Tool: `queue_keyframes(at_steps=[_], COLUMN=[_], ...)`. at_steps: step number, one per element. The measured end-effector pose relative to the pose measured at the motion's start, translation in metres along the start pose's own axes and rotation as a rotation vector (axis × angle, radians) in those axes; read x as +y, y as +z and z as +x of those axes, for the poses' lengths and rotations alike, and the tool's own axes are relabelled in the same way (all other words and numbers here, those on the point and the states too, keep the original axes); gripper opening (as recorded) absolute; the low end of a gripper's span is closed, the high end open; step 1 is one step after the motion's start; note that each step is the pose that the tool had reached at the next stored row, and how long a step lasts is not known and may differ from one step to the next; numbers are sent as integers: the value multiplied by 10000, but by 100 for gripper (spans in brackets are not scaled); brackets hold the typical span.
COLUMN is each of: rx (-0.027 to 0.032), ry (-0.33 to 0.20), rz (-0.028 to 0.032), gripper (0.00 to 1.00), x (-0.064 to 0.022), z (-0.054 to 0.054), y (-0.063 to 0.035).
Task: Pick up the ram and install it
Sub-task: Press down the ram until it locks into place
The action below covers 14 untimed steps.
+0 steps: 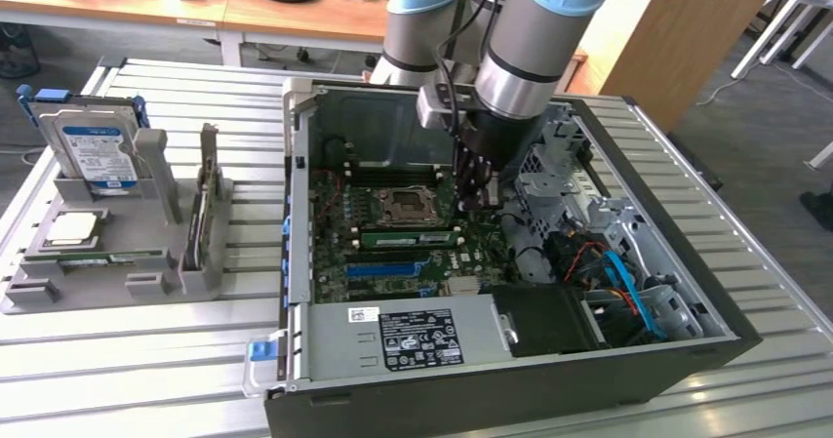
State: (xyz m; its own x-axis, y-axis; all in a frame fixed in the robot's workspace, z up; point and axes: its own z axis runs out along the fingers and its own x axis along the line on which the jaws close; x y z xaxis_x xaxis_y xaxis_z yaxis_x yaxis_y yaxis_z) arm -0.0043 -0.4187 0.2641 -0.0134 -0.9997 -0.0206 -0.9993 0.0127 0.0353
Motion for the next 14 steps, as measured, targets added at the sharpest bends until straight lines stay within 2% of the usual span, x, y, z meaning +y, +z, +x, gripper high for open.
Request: queue_keyframes(at_steps=[7, 14], rx=[-1, -5], ry=[1, 2], rz=[0, 1], gripper=[11, 11], x=[-76, -80], z=[-1, 0], y=[-2, 14])
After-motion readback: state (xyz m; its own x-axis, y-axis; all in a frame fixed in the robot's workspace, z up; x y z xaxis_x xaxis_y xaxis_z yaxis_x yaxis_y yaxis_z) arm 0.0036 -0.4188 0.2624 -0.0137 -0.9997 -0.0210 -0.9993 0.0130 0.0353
